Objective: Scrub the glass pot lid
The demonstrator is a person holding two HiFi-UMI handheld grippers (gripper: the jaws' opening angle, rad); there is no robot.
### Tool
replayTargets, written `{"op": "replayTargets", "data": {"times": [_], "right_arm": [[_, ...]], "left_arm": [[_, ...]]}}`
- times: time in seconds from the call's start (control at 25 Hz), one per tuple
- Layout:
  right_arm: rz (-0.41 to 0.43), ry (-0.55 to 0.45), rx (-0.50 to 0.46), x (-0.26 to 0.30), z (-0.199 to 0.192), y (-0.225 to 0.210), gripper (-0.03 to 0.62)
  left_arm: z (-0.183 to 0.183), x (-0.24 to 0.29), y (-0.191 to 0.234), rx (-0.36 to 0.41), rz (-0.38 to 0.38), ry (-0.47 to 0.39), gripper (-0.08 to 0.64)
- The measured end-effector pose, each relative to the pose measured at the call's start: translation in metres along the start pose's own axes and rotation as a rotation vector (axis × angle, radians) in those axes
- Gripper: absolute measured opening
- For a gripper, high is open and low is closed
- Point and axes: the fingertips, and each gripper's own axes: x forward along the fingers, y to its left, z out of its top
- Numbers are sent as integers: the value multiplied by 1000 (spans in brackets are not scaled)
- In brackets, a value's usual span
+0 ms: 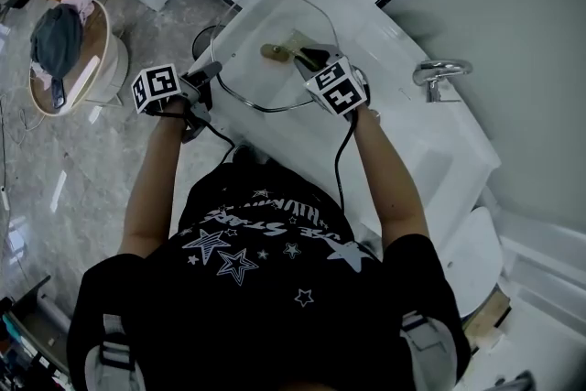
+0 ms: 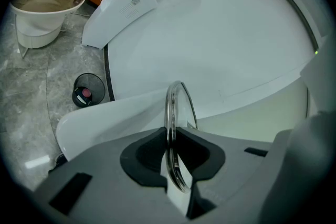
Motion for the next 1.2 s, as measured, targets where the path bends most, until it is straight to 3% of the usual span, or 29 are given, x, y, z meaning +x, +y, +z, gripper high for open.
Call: {"op": "replayTargets", "data": {"times": [0.64, 1.2], "right_arm": [[102, -106, 252, -16, 15, 71, 74], [195, -189, 444, -14, 41, 101, 74]], "left_arm": [[-11, -8, 3, -19, 24, -32, 61], [-16, -8, 5, -39, 42, -39, 61]]}}
